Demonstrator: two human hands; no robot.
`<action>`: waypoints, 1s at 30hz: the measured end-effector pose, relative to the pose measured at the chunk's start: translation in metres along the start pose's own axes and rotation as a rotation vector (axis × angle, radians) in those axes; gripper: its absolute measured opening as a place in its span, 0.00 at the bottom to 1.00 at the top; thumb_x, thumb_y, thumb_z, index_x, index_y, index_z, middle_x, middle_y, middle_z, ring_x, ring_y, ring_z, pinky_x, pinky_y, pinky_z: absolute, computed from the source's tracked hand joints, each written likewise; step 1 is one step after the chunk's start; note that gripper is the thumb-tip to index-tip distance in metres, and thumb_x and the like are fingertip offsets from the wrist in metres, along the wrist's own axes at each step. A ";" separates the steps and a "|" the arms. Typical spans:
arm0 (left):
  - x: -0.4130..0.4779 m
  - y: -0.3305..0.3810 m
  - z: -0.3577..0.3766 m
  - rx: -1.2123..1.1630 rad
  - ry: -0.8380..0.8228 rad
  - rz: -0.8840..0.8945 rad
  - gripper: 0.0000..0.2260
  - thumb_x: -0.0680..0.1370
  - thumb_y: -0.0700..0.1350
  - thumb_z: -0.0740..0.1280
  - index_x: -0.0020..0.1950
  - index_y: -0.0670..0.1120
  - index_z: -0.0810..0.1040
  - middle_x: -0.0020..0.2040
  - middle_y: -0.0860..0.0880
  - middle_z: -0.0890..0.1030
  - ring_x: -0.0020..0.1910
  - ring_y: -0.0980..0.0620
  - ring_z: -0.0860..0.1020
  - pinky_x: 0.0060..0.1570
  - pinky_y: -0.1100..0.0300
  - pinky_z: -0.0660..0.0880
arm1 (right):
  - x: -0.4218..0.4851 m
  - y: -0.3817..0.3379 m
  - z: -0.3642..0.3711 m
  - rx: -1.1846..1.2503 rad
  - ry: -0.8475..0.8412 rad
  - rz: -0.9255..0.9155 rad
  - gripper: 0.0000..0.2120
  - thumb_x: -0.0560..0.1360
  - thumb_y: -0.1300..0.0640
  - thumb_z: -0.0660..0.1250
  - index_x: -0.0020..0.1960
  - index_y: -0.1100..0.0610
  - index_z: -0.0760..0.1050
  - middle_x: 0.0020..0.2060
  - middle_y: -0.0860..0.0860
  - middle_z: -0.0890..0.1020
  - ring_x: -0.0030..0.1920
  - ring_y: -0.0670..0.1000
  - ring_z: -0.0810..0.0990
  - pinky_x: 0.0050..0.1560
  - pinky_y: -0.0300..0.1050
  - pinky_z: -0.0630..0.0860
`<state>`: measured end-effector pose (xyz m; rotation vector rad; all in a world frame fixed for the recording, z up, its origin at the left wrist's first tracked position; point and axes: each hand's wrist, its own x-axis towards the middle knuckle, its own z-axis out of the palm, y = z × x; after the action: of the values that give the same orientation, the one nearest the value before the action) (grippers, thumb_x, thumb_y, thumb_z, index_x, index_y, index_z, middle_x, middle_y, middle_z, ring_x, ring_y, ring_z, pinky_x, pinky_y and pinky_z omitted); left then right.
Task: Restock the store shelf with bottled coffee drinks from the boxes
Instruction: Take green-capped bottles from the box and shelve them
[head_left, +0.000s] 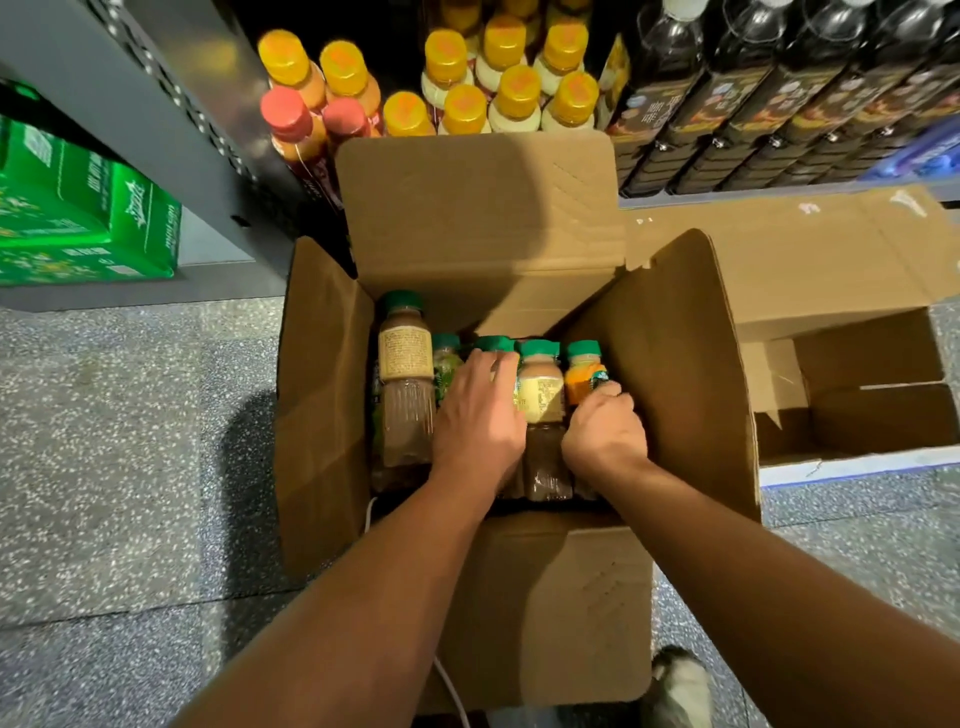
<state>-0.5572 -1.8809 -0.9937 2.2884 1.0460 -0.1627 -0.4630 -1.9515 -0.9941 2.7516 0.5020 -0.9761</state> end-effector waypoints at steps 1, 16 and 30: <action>0.004 0.001 0.001 -0.011 0.003 0.008 0.28 0.78 0.44 0.64 0.75 0.50 0.57 0.73 0.46 0.61 0.73 0.47 0.60 0.68 0.53 0.63 | 0.001 0.000 0.001 -0.007 -0.007 0.023 0.27 0.81 0.59 0.55 0.74 0.67 0.48 0.69 0.60 0.64 0.67 0.58 0.68 0.61 0.49 0.71; 0.078 0.023 0.019 0.281 -0.275 -0.069 0.23 0.80 0.58 0.54 0.71 0.47 0.65 0.71 0.45 0.68 0.75 0.46 0.55 0.71 0.40 0.37 | 0.008 0.012 0.008 0.223 0.003 0.033 0.24 0.80 0.59 0.58 0.71 0.64 0.55 0.67 0.59 0.67 0.66 0.58 0.70 0.64 0.48 0.68; 0.077 0.020 0.011 0.094 -0.271 -0.122 0.23 0.76 0.60 0.62 0.66 0.47 0.73 0.66 0.43 0.73 0.71 0.43 0.60 0.71 0.40 0.39 | 0.006 0.023 -0.006 0.500 -0.044 0.037 0.21 0.72 0.65 0.65 0.64 0.64 0.64 0.61 0.60 0.75 0.61 0.59 0.74 0.56 0.46 0.72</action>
<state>-0.4891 -1.8478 -1.0194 2.2072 1.0529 -0.5653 -0.4468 -1.9696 -0.9922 3.1426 0.2178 -1.2994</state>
